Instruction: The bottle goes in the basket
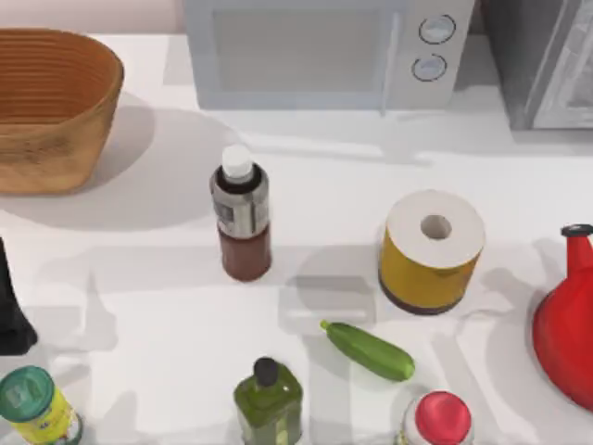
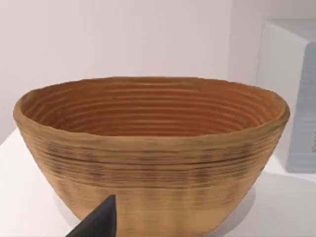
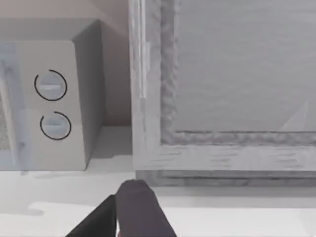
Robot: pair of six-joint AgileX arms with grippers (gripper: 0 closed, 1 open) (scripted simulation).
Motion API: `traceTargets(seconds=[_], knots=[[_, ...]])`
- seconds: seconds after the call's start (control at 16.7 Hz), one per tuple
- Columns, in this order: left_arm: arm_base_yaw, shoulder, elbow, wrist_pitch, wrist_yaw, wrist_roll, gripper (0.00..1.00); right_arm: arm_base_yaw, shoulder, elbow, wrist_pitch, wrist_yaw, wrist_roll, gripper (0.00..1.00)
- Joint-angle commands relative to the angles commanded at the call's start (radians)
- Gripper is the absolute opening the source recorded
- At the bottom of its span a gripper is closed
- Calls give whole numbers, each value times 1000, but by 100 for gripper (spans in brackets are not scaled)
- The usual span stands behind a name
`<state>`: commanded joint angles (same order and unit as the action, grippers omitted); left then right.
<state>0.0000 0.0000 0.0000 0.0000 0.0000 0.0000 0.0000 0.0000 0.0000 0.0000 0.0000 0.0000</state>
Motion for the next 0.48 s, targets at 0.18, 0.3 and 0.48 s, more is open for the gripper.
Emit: traceTargets(seconds=[0.18,0.3,0.48], knots=[[3,10,8,9,7,7,100,0,0,0,0,0,0,100],[15,62,41,59,42,35,100,0,0,0,0,0,0,100],[35,220,113,212,125,96,100,0,0,0,0,0,0,100]])
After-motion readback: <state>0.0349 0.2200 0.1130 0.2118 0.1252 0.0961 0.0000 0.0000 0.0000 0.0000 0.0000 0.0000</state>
